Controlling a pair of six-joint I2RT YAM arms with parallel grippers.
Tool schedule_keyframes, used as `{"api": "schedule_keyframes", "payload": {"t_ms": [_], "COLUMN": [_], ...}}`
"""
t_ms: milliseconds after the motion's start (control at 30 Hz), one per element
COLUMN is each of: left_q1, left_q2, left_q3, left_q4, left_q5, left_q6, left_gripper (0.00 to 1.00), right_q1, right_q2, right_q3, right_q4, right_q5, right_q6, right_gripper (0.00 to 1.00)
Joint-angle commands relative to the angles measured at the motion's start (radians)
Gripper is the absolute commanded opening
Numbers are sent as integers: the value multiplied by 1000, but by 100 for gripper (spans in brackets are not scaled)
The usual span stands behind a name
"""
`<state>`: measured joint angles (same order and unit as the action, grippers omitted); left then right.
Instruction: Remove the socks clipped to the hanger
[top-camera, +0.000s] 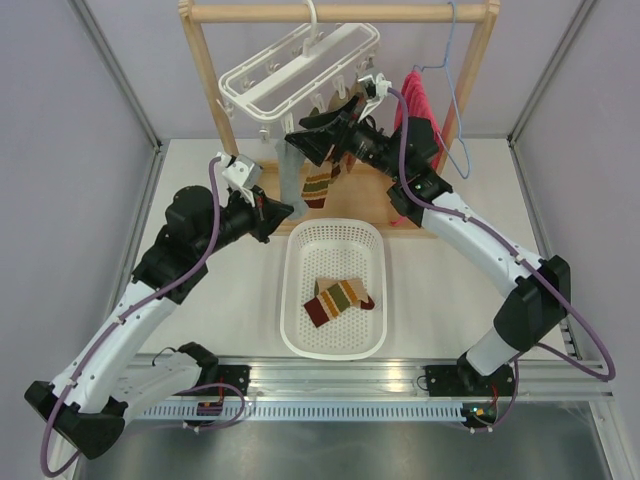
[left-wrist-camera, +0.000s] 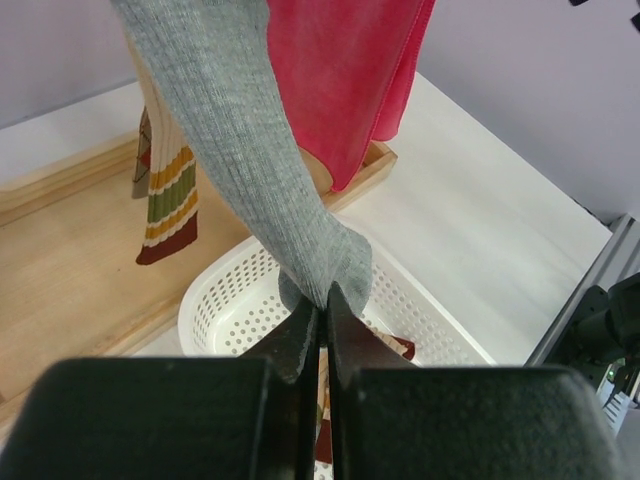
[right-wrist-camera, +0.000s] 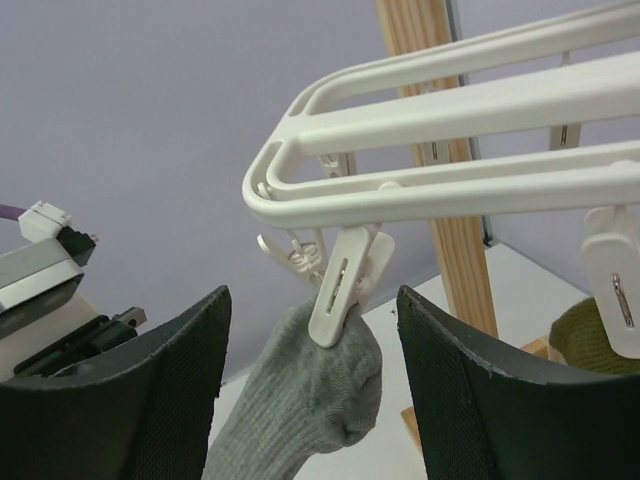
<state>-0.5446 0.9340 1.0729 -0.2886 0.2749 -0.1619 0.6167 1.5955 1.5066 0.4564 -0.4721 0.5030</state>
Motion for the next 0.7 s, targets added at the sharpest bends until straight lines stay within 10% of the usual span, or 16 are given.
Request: {"api": "schedule_keyframes", "payload": {"t_ms": [0, 667], "left_q1": [8, 11], "left_q2": [-12, -15], "left_q3": [4, -8], "left_q4": [20, 51], "left_q5": [56, 155], "left_q6": [33, 19], "left_gripper": [2, 2], "right_q1": [-3, -25], "right_q2": [14, 129], "right_q3": [15, 95], "right_q4": [64, 183], "right_q5": [-43, -141], "right_q6": [25, 98], "right_gripper": [72, 78]}}
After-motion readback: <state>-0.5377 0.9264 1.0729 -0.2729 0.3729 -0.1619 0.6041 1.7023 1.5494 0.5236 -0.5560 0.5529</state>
